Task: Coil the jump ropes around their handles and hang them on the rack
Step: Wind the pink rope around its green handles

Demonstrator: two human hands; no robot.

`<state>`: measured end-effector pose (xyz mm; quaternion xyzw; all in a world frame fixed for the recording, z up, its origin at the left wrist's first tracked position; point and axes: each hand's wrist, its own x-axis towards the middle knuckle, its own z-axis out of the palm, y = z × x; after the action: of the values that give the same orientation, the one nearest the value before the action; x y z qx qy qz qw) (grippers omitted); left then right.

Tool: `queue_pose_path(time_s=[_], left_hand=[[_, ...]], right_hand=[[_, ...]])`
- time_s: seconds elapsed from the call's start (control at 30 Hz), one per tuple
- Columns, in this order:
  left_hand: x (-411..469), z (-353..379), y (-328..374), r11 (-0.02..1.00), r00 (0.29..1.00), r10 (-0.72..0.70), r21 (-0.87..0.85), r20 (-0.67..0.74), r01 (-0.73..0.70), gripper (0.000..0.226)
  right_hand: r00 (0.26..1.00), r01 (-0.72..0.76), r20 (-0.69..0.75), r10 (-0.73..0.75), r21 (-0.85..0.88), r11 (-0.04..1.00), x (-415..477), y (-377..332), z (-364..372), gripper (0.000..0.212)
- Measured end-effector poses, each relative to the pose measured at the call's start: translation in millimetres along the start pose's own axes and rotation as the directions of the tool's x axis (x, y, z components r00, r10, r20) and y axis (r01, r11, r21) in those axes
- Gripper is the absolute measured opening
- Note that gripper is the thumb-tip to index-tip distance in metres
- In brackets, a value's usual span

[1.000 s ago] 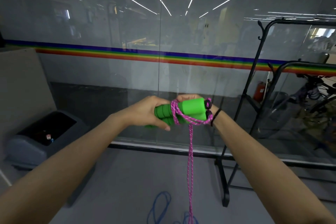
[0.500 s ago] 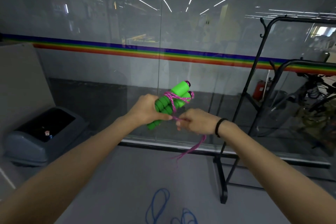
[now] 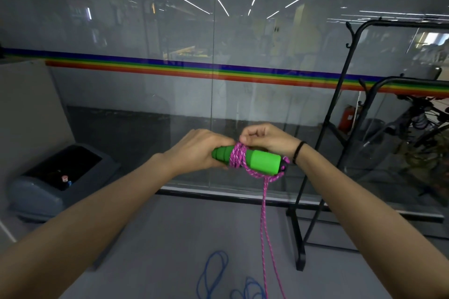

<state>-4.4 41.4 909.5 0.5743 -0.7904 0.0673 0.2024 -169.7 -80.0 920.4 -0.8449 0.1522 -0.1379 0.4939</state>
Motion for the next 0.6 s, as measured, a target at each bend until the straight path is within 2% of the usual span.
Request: queue_pose_path(time_s=[0.1,0.2,0.27,0.33,0.4,0.43,0.47,0.53,0.6], left_hand=[[-4,3,0,0.998,0.994,0.050,-0.045,-0.093,-0.054,0.031],[-8,5,3,0.986,0.986,0.088,-0.125,-0.142,-0.106,0.037],[-9,6,8,0.956,0.985,0.027,-0.282,-0.171,-0.075,0.040],[-6,9,10,0.900,0.970,-0.121,-0.435,-0.211,0.018,0.047],[-2,9,9,0.848,0.923,-0.290,-0.516,-0.255,0.124,0.052],[0,9,7,0.833,0.893,-0.354,-0.528,-0.277,0.166,0.050],[2,8,4,0.825,0.870,-0.400,-0.526,-0.289,0.205,0.045],[5,7,-3,0.840,0.861,-0.434,-0.465,-0.266,0.280,0.032],[5,9,-10,0.861,0.870,-0.445,-0.368,-0.213,0.351,0.031]], right_hand=[[1.000,-0.002,0.007,0.000,0.242,0.970,-4,15,8,0.041],[0.999,0.029,0.007,-0.036,0.456,0.889,-12,25,16,0.043],[0.999,0.011,-0.032,0.013,0.655,0.756,-15,35,20,0.044],[0.996,0.015,-0.072,0.060,0.754,0.657,-13,42,24,0.041],[0.993,-0.002,-0.078,0.083,0.717,0.697,-12,42,28,0.028],[0.992,-0.020,-0.082,0.099,0.663,0.749,-12,42,30,0.018],[0.988,-0.048,-0.093,0.124,0.581,0.812,-13,40,31,0.019],[0.979,-0.112,-0.119,0.166,0.369,0.923,-17,35,33,0.029],[0.972,-0.180,-0.142,0.189,0.069,0.981,-18,22,33,0.031]])
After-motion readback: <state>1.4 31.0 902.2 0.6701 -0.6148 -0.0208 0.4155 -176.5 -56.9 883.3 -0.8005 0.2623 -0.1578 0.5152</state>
